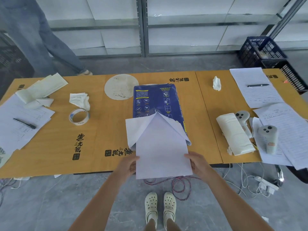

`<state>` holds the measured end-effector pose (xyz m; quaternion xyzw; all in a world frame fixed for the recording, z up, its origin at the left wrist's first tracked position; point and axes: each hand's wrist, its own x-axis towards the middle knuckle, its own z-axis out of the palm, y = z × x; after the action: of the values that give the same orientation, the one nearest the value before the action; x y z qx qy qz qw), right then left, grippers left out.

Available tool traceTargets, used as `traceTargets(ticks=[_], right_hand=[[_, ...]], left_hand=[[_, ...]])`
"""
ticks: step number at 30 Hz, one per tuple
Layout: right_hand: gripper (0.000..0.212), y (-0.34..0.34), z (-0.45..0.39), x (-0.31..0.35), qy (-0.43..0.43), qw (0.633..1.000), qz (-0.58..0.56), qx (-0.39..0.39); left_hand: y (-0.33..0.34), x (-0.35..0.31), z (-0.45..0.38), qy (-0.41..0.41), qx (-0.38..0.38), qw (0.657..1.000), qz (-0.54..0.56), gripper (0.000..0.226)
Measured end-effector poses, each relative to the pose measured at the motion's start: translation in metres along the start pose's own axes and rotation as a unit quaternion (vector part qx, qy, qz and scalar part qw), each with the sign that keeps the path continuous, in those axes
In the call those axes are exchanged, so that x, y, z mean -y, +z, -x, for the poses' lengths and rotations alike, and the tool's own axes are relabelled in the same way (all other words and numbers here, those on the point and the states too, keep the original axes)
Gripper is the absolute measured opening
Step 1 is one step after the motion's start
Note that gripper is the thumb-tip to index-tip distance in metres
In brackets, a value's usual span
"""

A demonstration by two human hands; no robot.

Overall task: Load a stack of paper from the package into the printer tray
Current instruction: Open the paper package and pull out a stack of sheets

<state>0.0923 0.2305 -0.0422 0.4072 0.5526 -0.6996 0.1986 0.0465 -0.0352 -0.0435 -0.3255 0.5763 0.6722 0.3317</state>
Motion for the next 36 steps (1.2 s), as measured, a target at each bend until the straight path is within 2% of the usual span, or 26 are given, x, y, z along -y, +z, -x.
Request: traceTargets(ticks=[6,12,24,29,36], right_hand=[[0.018,0.009,-0.015,0.015,-0.027,0.998,0.044,-0.035],[0.026,0.01,-0.007,-0.001,-0.055,0.995,0.052,-0.071],[0.03,-0.013,0.062,-0.046,-0.082,0.993,0.071,-0.039],[0.029,-0.028,0.1,-0.071,-0.101,0.994,0.048,-0.018],[0.027,-0.041,0.156,-0.099,-0.117,0.991,0.056,0.018]], left_hand=[[0.011,-0.012,-0.016,0.013,-0.067,0.998,-0.008,0.012],[-0.004,0.003,-0.008,0.066,0.001,0.997,-0.039,0.024],[-0.018,0.052,0.06,0.101,0.017,0.994,-0.044,0.014],[-0.024,0.084,0.101,0.13,0.041,0.989,-0.052,0.017],[-0.039,0.125,0.159,0.165,0.033,0.984,-0.049,0.017]])
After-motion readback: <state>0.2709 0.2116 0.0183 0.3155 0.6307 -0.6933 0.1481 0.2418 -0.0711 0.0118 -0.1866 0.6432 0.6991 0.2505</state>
